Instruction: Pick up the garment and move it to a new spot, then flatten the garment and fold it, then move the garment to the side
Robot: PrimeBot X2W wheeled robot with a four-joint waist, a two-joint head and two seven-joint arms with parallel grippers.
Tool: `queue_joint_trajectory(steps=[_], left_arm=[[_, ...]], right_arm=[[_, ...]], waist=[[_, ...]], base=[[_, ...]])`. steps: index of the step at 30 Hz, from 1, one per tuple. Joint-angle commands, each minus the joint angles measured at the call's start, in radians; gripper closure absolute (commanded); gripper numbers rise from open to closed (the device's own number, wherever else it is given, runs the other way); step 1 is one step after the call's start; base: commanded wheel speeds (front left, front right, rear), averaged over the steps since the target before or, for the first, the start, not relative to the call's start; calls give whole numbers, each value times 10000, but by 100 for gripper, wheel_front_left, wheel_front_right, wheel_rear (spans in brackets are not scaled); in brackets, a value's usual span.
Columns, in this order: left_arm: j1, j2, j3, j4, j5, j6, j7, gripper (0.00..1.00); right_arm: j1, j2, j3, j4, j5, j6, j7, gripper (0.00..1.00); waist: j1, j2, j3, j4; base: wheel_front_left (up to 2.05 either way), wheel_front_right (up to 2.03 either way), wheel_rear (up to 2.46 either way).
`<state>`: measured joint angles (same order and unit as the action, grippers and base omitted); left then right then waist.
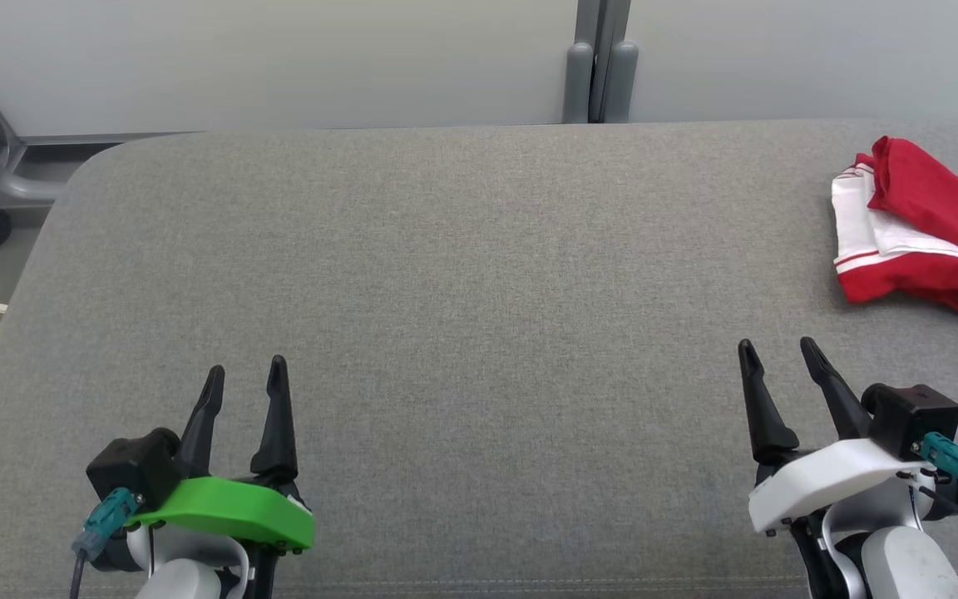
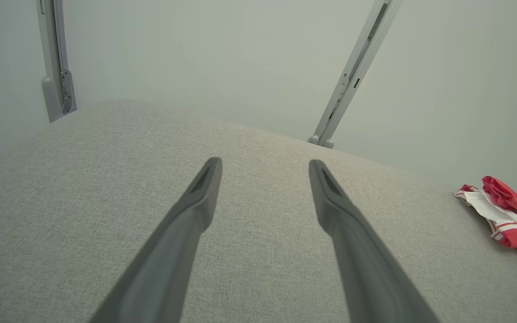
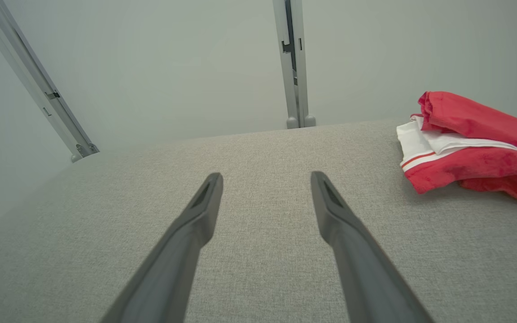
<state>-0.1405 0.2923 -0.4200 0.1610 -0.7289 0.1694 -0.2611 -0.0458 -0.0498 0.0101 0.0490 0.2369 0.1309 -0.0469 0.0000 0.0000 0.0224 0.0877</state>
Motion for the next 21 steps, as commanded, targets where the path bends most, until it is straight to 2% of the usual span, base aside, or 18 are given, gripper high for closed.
queue_joint_trajectory(steps=[1,2,3,7,21], left_arm=[[-79,-50,63,-50,100,5,-46,0],[-64,-49,91,-70,137,9,-46,0],[6,-22,58,-39,40,6,4,100],[264,-99,-42,259,-71,-9,68,100],[-20,-528,486,573,-1790,-538,456,100]], right_arm=[[37,-21,-23,-65,17,-5,-33,0],[32,-21,-21,-76,22,-5,-30,0],[1,0,1,-21,10,0,-6,100],[113,53,-10,336,121,0,39,100],[-92,40,-775,674,2587,0,664,100]], waist=[[0,0,9,-4],[0,0,14,-8],[0,0,14,-8],[0,0,14,-13],[0,0,-12,-111]], base=[[0,0,0],[0,0,0],[0,0,0],[0,0,0],[0,0,0]])
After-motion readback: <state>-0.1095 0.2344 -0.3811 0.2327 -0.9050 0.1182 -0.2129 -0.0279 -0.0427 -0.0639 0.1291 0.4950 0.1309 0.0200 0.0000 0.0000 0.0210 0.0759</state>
